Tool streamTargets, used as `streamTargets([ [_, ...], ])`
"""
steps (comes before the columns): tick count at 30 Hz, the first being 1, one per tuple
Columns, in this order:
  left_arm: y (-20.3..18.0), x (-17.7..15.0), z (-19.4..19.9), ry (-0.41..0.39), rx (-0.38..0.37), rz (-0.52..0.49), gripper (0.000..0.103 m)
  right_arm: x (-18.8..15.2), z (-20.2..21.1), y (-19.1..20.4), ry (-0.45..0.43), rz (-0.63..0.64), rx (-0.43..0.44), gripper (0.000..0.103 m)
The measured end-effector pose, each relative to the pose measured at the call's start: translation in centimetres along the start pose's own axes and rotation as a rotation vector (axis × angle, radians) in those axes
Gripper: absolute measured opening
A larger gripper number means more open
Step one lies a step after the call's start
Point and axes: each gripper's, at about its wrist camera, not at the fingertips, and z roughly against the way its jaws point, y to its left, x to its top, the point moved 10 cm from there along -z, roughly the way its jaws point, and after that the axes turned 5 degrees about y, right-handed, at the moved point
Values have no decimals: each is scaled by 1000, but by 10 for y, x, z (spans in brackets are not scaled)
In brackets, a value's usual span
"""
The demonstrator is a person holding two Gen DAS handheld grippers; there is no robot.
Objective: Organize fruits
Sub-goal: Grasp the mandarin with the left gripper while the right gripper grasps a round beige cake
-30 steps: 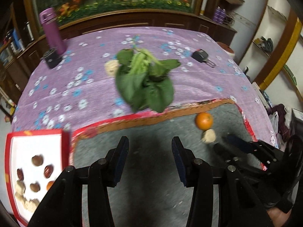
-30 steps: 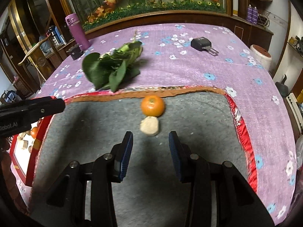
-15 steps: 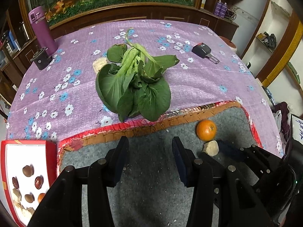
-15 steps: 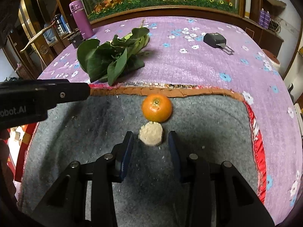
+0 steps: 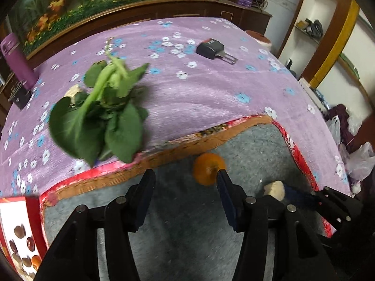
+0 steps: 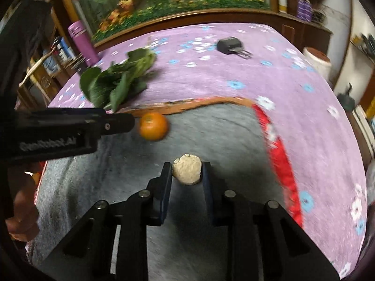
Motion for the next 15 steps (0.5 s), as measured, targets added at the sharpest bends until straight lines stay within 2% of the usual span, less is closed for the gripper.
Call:
streamTargets([
  [10,-10,3,-20,23,18,6,54,-3,7,-17,-1,-23,2,27],
  [11,-10,3,-22,29,23,8,53,-3,7,-17,1,-23,3,27],
  [14,-11,0,-26,42,20,11,34,-4,7,-18,3,-21,5,27],
  [15,-11,0,-26,38,23,14,34,-4,7,-18,3,-21,7,27],
])
